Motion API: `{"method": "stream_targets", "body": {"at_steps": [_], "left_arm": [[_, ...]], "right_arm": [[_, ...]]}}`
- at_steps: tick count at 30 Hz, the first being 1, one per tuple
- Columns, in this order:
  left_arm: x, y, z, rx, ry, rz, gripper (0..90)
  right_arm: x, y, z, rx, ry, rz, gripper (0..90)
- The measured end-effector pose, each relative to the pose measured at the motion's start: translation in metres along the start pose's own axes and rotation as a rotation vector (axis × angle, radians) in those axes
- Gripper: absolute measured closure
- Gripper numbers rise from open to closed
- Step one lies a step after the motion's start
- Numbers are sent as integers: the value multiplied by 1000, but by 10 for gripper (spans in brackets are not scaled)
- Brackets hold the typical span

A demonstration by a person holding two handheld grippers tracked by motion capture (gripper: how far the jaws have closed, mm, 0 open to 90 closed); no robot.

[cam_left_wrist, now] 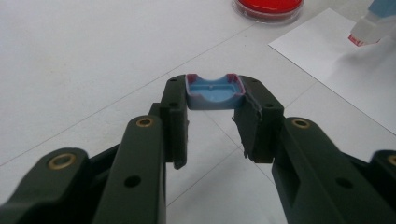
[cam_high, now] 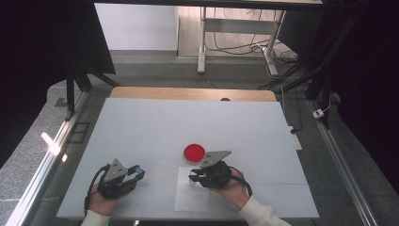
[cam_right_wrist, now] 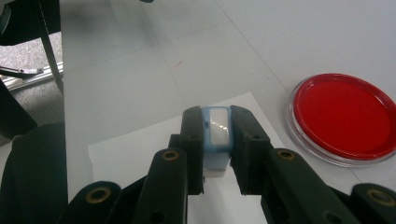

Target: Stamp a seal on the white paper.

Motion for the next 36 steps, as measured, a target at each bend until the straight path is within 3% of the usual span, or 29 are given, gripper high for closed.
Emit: {"method": "stream_targets", "body": {"at_steps": [36], "left_arm": [[0,0,0,-1,3,2,646]], "right_arm": [[-12,2,8,32,40,11,760]]}}
Point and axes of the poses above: each handheld gripper's, and its own axes: x roughly backward along the jaws, z roughly out of its underside, y roughly to its left, the point moved 5 cm from there along -x, roughly forward along the jaws
